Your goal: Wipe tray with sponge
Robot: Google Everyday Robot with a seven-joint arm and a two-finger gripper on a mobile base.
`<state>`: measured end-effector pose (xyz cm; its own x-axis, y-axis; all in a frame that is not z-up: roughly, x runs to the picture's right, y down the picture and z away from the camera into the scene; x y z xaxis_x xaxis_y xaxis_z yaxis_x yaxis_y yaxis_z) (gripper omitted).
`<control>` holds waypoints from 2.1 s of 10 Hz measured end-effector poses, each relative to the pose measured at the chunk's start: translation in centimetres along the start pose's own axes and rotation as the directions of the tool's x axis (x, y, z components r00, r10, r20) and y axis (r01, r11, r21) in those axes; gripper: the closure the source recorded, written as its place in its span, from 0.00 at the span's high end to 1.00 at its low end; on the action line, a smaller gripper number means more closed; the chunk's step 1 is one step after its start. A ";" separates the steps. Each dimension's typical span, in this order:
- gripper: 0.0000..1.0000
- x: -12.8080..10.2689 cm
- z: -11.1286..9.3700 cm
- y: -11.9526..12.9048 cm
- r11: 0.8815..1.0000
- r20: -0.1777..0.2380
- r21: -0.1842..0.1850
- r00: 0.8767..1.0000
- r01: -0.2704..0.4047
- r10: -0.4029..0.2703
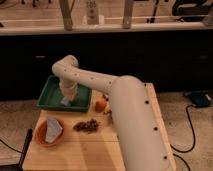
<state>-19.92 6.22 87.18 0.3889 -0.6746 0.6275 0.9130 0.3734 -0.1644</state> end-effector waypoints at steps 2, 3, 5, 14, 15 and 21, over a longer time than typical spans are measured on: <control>0.03 1.2 -0.9 3.5 0.999 -0.022 -0.022 0.999 -0.028 0.027; 0.03 1.8 -1.2 4.3 0.998 -0.033 -0.035 0.999 -0.042 0.041; 0.03 4.1 -1.5 3.7 0.997 -0.057 -0.039 0.996 -0.066 0.063; 0.03 3.0 -0.4 -2.0 0.998 -0.006 -0.039 0.998 0.057 -0.057; 0.03 1.9 -0.1 -2.1 0.997 0.009 -0.033 0.997 0.073 -0.073; 0.03 1.4 0.1 -2.3 0.995 0.029 -0.025 0.995 0.093 -0.092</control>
<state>-21.50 4.49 88.53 0.2993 -0.6877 0.6614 0.9480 0.2930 -0.1244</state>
